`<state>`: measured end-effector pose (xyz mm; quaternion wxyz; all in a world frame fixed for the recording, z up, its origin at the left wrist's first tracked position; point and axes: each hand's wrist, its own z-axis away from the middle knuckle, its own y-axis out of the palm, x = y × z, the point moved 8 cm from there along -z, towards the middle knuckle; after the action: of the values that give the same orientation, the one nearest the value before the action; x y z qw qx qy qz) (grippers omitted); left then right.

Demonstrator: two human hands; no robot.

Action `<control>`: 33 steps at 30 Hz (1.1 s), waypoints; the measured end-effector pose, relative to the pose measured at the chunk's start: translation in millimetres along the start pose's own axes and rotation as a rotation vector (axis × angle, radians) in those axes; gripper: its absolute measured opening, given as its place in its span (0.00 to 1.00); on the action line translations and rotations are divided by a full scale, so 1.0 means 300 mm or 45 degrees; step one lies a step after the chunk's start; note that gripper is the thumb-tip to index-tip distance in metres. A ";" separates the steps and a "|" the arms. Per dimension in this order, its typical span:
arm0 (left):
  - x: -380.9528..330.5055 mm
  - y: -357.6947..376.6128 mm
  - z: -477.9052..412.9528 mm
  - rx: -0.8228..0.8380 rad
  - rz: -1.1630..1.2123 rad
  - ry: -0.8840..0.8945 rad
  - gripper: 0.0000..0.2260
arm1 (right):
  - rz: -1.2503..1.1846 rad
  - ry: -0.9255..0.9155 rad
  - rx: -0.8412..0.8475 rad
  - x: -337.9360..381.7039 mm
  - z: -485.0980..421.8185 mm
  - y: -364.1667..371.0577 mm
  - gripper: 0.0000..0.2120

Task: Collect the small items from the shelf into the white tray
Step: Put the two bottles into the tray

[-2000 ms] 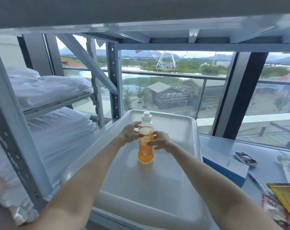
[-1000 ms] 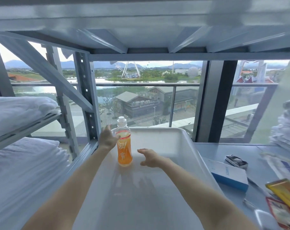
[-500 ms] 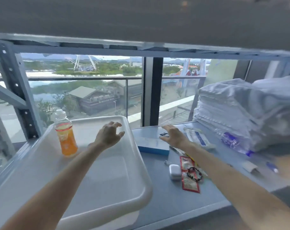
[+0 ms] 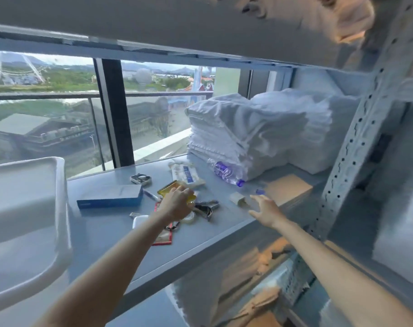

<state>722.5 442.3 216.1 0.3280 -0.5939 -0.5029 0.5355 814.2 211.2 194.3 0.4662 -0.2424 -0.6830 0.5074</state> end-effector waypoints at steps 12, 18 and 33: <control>-0.110 0.291 -0.432 0.148 0.000 0.055 0.21 | -0.108 0.045 -0.058 -0.205 -0.266 -0.030 0.24; -0.076 0.350 -0.665 0.162 0.006 0.069 0.22 | -0.106 0.046 -0.025 -0.195 -0.540 -0.011 0.25; 0.033 0.456 -0.937 0.171 -0.111 0.213 0.28 | -0.220 0.164 0.075 -0.249 -0.894 0.207 0.37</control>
<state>1027.0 455.5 145.4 0.4309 -0.5909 -0.4620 0.5017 1075.6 299.5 121.6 0.5579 -0.2010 -0.6548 0.4686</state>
